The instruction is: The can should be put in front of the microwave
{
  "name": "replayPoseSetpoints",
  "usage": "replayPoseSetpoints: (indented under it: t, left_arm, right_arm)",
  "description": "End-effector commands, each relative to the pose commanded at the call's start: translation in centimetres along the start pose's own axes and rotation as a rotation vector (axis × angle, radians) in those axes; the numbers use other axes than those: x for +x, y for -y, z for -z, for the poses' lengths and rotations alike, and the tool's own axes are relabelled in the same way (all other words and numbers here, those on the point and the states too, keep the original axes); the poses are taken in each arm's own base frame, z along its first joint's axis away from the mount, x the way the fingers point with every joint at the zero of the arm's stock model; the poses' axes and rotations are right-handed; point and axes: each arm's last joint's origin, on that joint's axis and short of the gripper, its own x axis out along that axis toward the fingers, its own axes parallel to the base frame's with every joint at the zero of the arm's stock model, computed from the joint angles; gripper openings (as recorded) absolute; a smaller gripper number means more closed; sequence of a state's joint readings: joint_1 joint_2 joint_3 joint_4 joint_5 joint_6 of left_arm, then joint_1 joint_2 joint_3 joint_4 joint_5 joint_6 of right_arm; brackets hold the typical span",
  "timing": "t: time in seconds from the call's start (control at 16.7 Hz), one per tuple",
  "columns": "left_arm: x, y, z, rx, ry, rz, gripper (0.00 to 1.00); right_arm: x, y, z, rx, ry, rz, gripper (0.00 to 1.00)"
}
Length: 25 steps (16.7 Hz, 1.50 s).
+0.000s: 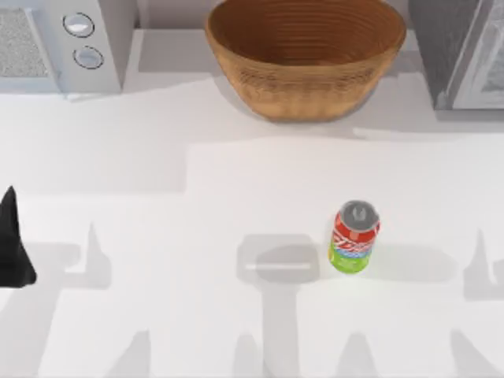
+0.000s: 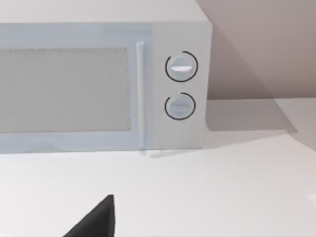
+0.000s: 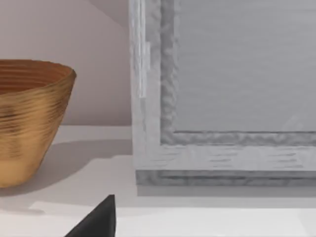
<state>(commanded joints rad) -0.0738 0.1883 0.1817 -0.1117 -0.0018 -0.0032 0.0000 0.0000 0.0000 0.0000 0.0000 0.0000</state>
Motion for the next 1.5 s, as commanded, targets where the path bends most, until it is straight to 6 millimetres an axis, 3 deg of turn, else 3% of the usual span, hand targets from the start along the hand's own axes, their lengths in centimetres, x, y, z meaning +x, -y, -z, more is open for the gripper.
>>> replayPoseSetpoints:
  t: [0.24, 0.48, 0.66, 0.84, 0.96, 1.14, 1.32, 1.5]
  left_arm:
    - [1.3, 1.3, -5.3, 0.012, -0.164, 0.094, 1.00]
    - [5.0, 4.0, -11.2, 0.047, -0.366, 0.209, 1.00]
    - [9.1, 7.6, -14.7, 0.096, -0.531, 0.300, 1.00]
    - [13.6, 12.7, -16.5, 0.164, -0.698, 0.385, 1.00]
    - [16.3, 16.8, -16.4, 0.220, -0.808, 0.434, 1.00]
    - [19.4, 23.1, -14.5, 0.315, -0.966, 0.491, 1.00]
    - [20.9, 28.7, -11.1, 0.413, -1.105, 0.527, 1.00]
    - [21.3, 32.7, -7.5, 0.500, -1.214, 0.545, 1.00]
  right_arm:
    - [0.0, 0.0, 0.0, 0.000, 0.000, 0.000, 1.00]
    - [0.0, 0.0, 0.0, 0.000, 0.000, 0.000, 1.00]
    - [0.0, 0.0, 0.0, 0.000, 0.000, 0.000, 1.00]
    - [0.0, 0.0, 0.0, 0.000, 0.000, 0.000, 1.00]
    - [0.0, 0.0, 0.0, 0.000, 0.000, 0.000, 1.00]
    - [0.0, 0.0, 0.0, 0.000, 0.000, 0.000, 1.00]
    - [0.0, 0.0, 0.0, 0.000, 0.000, 0.000, 1.00]
    - [0.0, 0.0, 0.0, 0.000, 0.000, 0.000, 1.00]
